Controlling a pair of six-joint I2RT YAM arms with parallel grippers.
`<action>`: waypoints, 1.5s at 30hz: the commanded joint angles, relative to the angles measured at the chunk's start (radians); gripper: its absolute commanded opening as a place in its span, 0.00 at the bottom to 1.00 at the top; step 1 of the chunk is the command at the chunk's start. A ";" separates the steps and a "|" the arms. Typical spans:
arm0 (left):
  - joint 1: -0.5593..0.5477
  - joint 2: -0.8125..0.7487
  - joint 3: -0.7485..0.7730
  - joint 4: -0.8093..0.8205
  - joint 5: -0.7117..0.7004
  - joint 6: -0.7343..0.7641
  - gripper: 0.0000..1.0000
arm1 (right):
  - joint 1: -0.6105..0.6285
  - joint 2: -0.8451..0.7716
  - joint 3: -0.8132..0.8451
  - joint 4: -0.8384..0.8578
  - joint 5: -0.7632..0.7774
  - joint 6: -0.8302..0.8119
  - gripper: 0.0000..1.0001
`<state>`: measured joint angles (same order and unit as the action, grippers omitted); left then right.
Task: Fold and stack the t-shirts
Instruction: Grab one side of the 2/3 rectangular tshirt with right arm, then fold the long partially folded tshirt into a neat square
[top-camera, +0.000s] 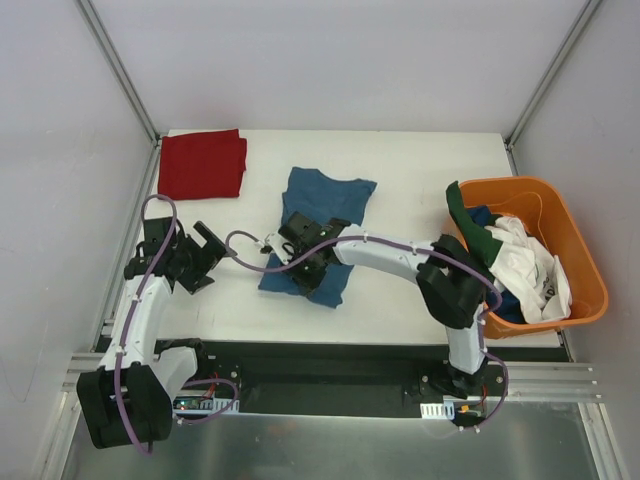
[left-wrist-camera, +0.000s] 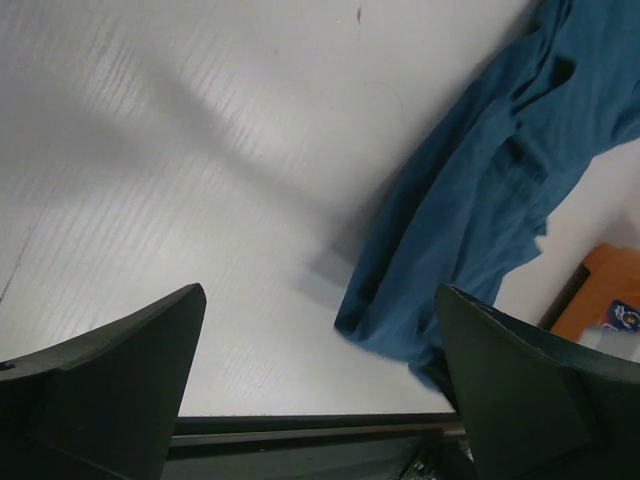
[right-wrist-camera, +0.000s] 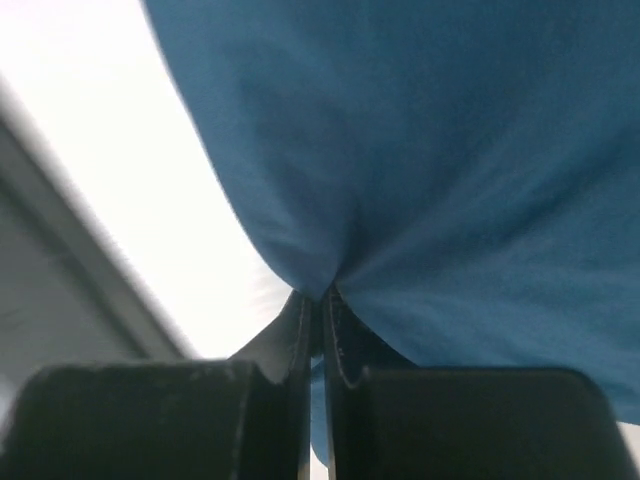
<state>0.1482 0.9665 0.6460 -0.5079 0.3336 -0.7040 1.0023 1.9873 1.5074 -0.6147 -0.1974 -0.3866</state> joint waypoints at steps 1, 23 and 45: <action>0.014 -0.028 0.049 -0.037 -0.016 0.000 0.99 | 0.045 -0.198 -0.006 -0.043 -0.304 0.198 0.01; 0.014 -0.011 0.107 -0.047 -0.007 0.041 0.99 | -0.267 -0.136 0.312 -0.306 -0.586 0.146 0.01; -0.002 0.110 0.103 0.000 0.131 0.064 0.99 | -0.553 0.353 0.619 -0.316 -0.643 -0.058 0.32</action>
<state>0.1520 1.0485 0.7273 -0.5346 0.3882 -0.6609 0.4713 2.2749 2.0407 -0.9478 -0.8494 -0.3988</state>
